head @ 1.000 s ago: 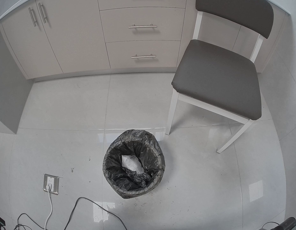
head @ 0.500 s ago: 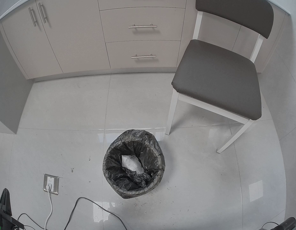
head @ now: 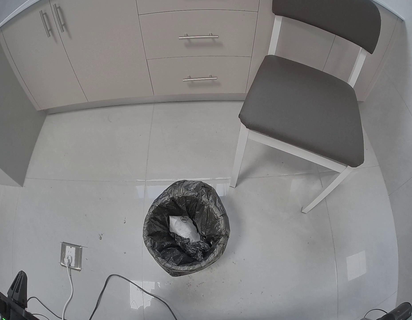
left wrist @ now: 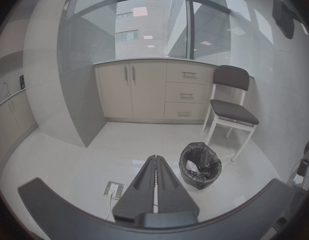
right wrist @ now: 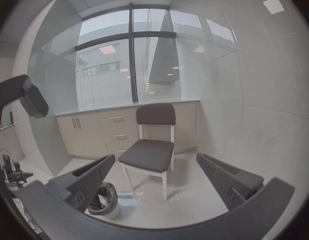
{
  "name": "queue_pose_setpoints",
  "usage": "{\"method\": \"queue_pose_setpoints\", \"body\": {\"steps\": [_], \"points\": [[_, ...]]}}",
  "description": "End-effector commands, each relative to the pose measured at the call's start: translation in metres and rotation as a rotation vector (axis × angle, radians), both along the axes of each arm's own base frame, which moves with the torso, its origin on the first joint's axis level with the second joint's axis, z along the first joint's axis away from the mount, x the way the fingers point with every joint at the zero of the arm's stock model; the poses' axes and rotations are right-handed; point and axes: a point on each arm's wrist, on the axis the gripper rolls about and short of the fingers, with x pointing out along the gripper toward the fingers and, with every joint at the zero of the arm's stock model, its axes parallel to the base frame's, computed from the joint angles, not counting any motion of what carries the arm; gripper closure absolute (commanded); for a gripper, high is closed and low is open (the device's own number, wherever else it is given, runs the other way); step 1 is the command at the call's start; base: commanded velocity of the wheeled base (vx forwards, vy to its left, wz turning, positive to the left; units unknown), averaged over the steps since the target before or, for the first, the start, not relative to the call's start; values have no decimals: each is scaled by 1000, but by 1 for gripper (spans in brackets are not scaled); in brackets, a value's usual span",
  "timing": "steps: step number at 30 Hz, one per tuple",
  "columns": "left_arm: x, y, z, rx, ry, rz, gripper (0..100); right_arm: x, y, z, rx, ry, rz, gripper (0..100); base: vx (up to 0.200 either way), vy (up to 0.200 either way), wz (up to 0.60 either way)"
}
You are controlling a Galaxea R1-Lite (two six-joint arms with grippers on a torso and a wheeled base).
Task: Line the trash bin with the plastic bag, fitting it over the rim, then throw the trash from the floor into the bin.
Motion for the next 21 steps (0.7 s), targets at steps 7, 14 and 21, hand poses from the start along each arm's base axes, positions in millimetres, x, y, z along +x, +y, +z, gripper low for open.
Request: {"method": "queue_pose_setpoints", "body": {"steps": [7, 14, 21], "points": [[1, 0, -4, 14, -24, -17, 100, 6, -2, -24, 31, 250, -65, 0, 0, 0, 0], [1, 0, -4, 13, -24, -14, 100, -3, -19, -32, -102, 165, 100, 0, 0, 0, 0], [2, 0, -5, 20, -21, -14, 100, 19, -14, -61, -142, 272, 60, 0, 0, 0, 0]]}}
